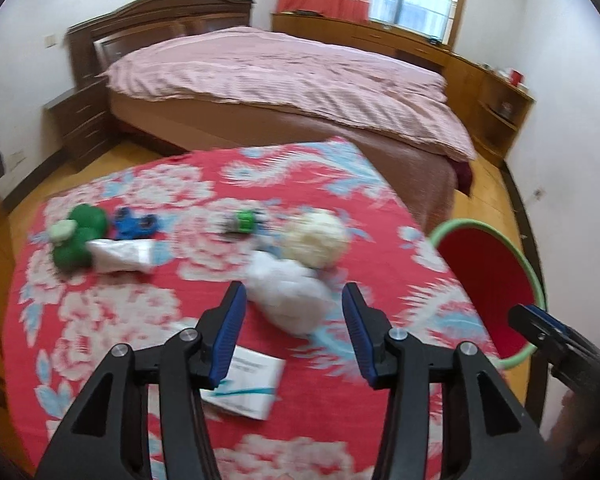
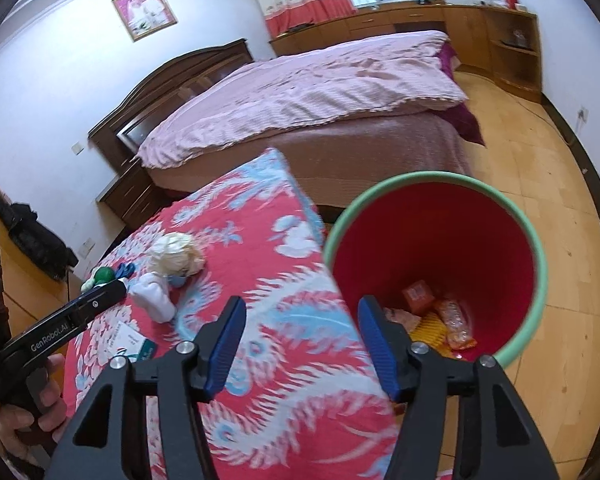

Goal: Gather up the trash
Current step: 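Grasp the clear plastic wrap with the left tool while the right tool grasps the white tissue ball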

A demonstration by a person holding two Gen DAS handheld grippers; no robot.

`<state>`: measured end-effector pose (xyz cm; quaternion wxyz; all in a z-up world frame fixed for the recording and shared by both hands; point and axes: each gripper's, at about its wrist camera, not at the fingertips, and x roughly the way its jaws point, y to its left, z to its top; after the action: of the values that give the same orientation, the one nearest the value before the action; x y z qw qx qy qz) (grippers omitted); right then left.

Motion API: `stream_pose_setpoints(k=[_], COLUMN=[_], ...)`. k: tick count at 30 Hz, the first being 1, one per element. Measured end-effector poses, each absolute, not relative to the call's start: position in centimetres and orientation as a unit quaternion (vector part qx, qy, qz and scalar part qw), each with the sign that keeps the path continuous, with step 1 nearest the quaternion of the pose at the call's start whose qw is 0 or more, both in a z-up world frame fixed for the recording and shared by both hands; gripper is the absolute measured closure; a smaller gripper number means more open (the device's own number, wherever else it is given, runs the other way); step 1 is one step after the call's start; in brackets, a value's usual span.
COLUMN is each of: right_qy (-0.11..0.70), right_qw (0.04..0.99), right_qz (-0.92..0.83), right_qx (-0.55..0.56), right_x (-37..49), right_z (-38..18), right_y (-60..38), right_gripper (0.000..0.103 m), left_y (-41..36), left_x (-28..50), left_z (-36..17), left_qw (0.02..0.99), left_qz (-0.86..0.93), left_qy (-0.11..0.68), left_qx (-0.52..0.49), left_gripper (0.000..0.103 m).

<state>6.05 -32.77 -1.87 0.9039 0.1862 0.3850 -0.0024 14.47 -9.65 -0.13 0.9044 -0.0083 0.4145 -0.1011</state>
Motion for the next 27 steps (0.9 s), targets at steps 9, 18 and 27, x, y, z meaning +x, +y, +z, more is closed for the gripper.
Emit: stream_pose_setpoints(k=[9, 18, 27], right_qy=[0.399, 0.414, 0.417], right_qw=[0.902, 0.894, 0.896], right_qz=[0.042, 0.072, 0.074], right_qx=[0.158, 0.155, 0.135], right_x=[10.7, 16.1, 20.0], right_z=[-1.5, -2.1, -3.4], right_y=[-27.2, -22.6, -20.2], right_gripper=[0.032, 0.030, 0.030], left_y=[-3.1, 2.3, 4.5], left_x=[16.9, 20.2, 23.0], left_z=[-0.7, -2.9, -5.2], left_qw=[0.914, 0.899, 0.874], left_qz=[-0.028, 0.046, 0.104], left_qy=[0.403, 0.424, 0.445], left_qx=[-0.027, -0.096, -0.165], left_gripper=[0.037, 0.037, 0.037])
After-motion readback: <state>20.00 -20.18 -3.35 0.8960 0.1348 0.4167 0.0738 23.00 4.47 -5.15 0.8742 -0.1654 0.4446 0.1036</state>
